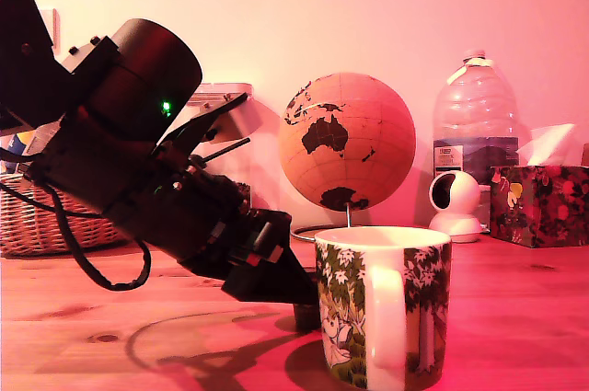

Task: Pick up the coffee capsules from the table one by one and drop them inside the nearest coffee cup

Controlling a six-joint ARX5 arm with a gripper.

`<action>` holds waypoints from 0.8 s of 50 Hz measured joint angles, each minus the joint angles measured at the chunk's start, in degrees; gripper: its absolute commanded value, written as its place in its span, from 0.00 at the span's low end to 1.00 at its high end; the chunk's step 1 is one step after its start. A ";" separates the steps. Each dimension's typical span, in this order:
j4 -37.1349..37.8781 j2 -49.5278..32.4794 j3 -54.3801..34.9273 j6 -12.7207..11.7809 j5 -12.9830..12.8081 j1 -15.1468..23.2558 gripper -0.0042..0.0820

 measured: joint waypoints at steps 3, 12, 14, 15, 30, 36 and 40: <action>0.57 0.00 0.00 0.00 -0.02 0.02 0.56; 1.33 0.00 0.00 0.00 0.00 0.13 0.56; 1.33 0.00 0.00 0.00 0.04 0.13 0.56; 1.33 0.00 0.00 0.00 0.09 0.13 0.56; 1.90 0.04 0.00 0.00 0.35 0.28 0.56; 2.51 1.42 0.04 0.00 0.59 0.28 0.56; 2.56 3.32 0.04 0.00 0.68 0.28 0.56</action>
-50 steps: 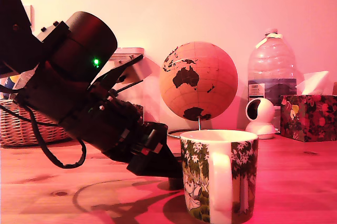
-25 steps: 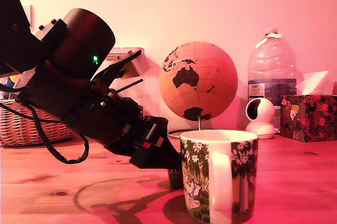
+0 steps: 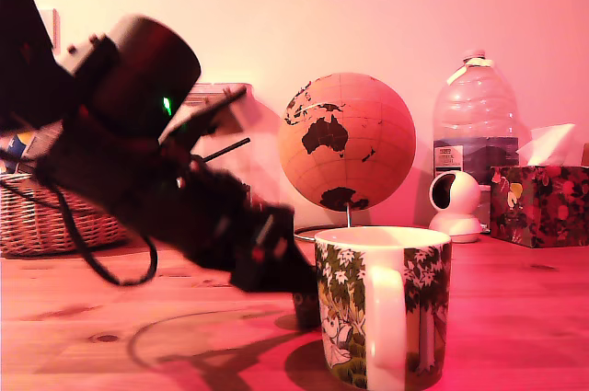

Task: Pick up the coffee capsules from the table one by one and drop them inside the nearest coffee cup

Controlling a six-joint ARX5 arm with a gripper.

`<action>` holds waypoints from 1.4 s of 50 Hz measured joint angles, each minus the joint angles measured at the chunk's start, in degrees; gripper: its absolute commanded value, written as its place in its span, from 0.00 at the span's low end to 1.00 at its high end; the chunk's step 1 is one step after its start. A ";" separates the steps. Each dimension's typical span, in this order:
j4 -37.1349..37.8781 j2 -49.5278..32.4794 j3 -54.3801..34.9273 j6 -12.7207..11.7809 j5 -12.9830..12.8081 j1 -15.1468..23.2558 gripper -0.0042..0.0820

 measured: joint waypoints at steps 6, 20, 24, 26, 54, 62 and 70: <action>0.26 1.07 0.04 0.00 0.22 0.00 0.56; 2.10 1.11 0.07 0.00 0.22 0.00 0.56; 1.79 1.11 0.07 0.00 0.22 0.00 0.53; 1.73 1.11 0.07 0.00 0.22 0.00 0.50; 1.05 1.09 0.13 0.00 0.24 0.00 0.25; -2.75 -0.13 0.90 0.00 0.24 0.00 0.25; -8.48 -3.06 0.90 0.00 0.22 0.04 0.25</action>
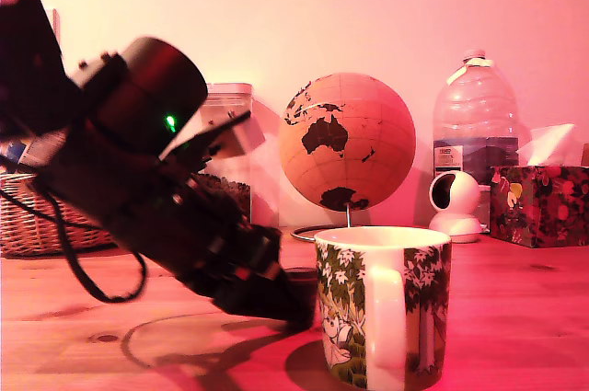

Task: Pick up the coffee capsules from the table one by one and drop them inside the nearest coffee cup

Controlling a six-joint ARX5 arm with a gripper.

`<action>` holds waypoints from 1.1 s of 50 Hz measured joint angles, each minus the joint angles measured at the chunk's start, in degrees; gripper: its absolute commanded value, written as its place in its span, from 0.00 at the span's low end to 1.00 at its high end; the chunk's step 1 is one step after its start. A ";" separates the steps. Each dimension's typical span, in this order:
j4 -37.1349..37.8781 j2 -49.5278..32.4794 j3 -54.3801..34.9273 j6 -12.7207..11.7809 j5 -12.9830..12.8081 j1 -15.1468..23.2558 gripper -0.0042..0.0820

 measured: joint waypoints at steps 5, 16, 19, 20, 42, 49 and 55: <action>-3.50 -2.27 0.00 0.00 -0.02 0.00 0.25; -12.46 -10.75 0.00 1.18 -0.15 0.02 0.25; -14.64 -13.00 0.00 1.38 -0.35 0.02 0.25; -15.26 -13.68 0.00 1.38 -0.39 0.02 0.25; -27.39 -28.24 0.00 1.29 1.79 -0.11 0.25; -27.96 -28.83 0.00 1.29 3.45 -1.29 0.25; -27.93 -28.83 0.00 0.81 3.67 -2.67 0.25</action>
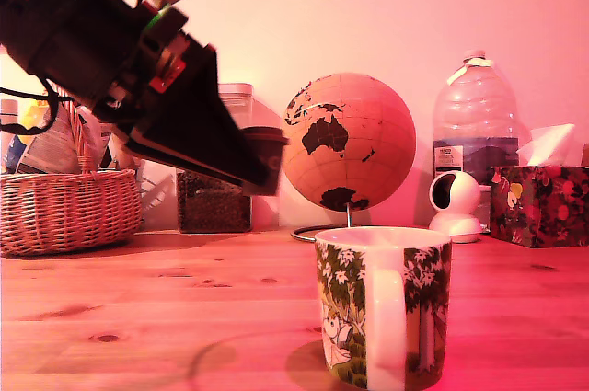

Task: Pick up the coffee capsules from the table one by one and drop them inside the nearest coffee cup

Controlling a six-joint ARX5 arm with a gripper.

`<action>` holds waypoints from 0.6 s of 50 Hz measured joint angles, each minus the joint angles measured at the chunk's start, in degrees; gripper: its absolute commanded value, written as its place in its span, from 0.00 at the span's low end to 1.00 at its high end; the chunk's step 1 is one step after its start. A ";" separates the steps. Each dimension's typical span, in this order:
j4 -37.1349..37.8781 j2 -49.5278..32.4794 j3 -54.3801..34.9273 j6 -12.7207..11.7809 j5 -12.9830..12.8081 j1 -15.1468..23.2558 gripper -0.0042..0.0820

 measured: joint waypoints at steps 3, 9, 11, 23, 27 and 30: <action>0.31 0.00 0.00 -0.02 -0.02 -0.66 0.25; 3.08 0.00 0.00 -0.33 0.00 -2.23 0.25; 3.63 0.00 0.00 -0.76 -0.02 -2.91 0.25; 1.84 0.11 0.83 -4.09 -0.04 -5.68 0.25; -0.48 1.01 3.23 -5.33 -0.04 -6.05 0.25; -2.78 2.38 6.34 -5.42 -0.04 -6.27 0.25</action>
